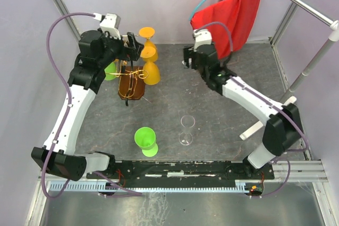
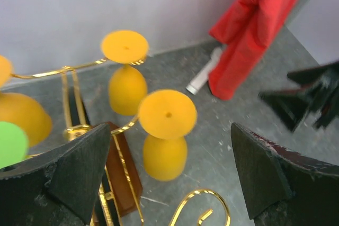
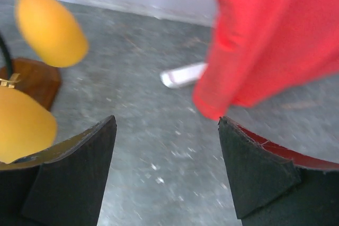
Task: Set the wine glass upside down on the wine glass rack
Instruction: Turn the wine glass upside down at the wine rack, then pick up the wine glass at the center of the board.
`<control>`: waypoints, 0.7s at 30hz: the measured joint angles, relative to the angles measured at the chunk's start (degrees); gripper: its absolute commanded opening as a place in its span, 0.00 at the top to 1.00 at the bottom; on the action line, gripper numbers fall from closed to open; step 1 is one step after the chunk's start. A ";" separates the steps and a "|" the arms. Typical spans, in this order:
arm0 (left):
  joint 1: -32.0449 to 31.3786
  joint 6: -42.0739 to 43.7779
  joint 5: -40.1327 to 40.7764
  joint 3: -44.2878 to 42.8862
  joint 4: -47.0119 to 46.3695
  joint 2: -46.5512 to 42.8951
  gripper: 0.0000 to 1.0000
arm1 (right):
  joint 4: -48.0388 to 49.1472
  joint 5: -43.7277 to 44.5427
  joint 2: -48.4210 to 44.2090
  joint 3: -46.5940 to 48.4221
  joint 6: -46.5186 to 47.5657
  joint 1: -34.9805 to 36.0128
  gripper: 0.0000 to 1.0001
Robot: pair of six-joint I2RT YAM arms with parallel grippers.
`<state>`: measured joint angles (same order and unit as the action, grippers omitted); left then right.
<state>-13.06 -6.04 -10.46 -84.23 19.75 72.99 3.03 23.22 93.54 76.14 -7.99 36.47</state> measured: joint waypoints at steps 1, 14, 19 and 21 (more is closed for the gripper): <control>-0.48 0.31 -1.27 0.00 0.90 0.28 0.01 | -4.02 0.44 -1.44 0.39 -1.29 -1.27 0.14; -23.12 9.07 4.55 0.00 11.39 1.18 0.01 | -34.38 -0.42 -8.09 0.83 -8.81 -12.90 0.09; -30.14 9.31 10.40 1.70 15.02 0.70 0.00 | -37.18 -2.60 -8.09 0.83 -9.97 -13.35 0.09; -33.70 9.22 11.98 3.15 16.26 0.33 0.00 | -37.81 -3.34 -8.07 0.83 -10.25 -13.53 0.09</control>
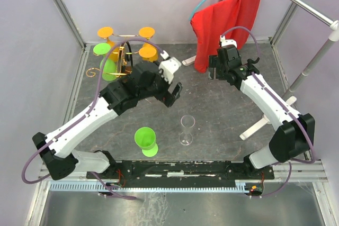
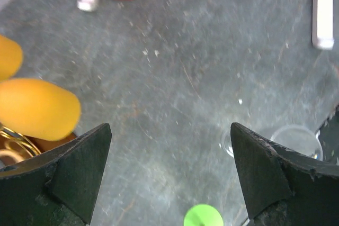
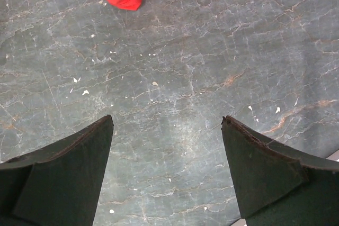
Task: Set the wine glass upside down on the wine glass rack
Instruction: Pick up the wine glass at the center of the board.
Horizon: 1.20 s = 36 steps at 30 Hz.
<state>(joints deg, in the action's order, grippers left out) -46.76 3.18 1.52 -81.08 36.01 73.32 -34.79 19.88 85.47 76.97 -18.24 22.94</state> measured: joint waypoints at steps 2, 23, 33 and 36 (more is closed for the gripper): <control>-3.13 -0.37 1.73 2.14 1.73 -0.46 0.01 | -0.24 -0.61 0.00 0.00 -0.07 -0.15 0.09; -14.97 -5.29 8.35 4.13 5.42 2.91 0.01 | -0.98 -1.44 -0.17 0.00 -0.11 -0.20 0.09; -15.10 -5.31 8.94 2.75 5.42 8.00 0.22 | -1.07 -0.15 -0.48 0.00 0.33 -0.22 0.09; -15.15 -5.33 8.90 2.29 5.49 8.63 0.36 | -1.07 -0.07 -0.48 0.00 0.61 -0.28 0.09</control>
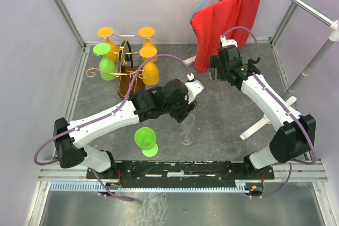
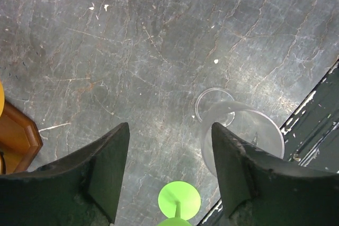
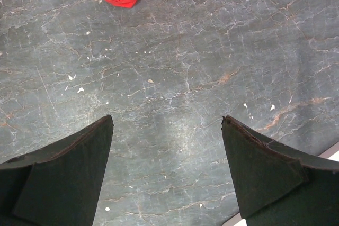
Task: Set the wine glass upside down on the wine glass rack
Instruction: Pick up the wine glass at the center of the board.
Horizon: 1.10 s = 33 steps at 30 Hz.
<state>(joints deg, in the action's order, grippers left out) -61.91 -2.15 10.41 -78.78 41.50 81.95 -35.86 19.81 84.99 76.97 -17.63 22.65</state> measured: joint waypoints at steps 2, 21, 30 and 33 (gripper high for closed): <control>0.00 -0.02 -0.07 -0.11 0.04 0.35 0.42 | 0.00 0.09 0.00 0.00 0.13 -0.07 0.09; -0.17 -1.14 -3.91 -1.97 0.37 4.00 0.95 | -0.09 0.79 0.00 0.07 1.20 -1.16 0.09; -0.20 0.57 2.03 -6.62 -2.38 5.55 0.97 | -2.69 -0.72 -0.57 3.15 -0.81 -2.95 0.00; -0.15 3.26 5.73 -10.38 -5.35 6.32 0.97 | -2.91 -2.49 -2.71 3.37 -4.28 -5.09 0.00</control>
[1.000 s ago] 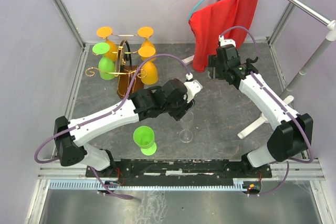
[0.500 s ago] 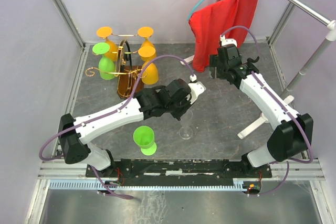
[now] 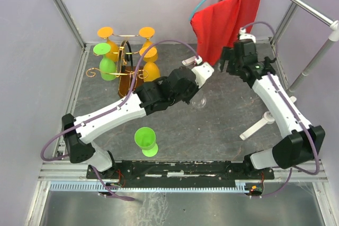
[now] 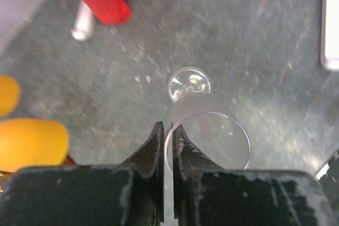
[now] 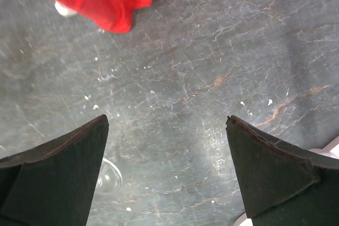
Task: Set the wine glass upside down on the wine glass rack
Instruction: Pick up the wine glass at the center of the board.
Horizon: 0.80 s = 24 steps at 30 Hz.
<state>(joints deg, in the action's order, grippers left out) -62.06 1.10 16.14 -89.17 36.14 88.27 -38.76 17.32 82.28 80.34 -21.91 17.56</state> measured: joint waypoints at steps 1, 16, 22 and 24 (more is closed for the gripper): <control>0.07 1.11 1.44 -1.03 -1.42 0.04 0.97 | -0.04 -0.83 -0.85 0.00 -1.18 -0.87 0.00; 9.09 9.73 13.84 17.03 -36.96 -13.68 0.97 | 10.75 -21.22 -20.92 -7.45 -41.57 -10.67 0.09; 8.90 12.48 10.95 27.74 -57.13 -16.85 0.97 | 19.52 -30.58 -18.05 -10.49 -54.93 -10.64 0.14; 8.87 12.76 9.25 30.42 -62.77 -16.87 0.97 | 23.23 -33.05 -16.85 -12.35 -58.58 -10.60 0.14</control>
<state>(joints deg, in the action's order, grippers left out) -53.19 13.87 25.39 -58.74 -26.63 71.40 -15.53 -15.73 65.43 67.99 -80.49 6.96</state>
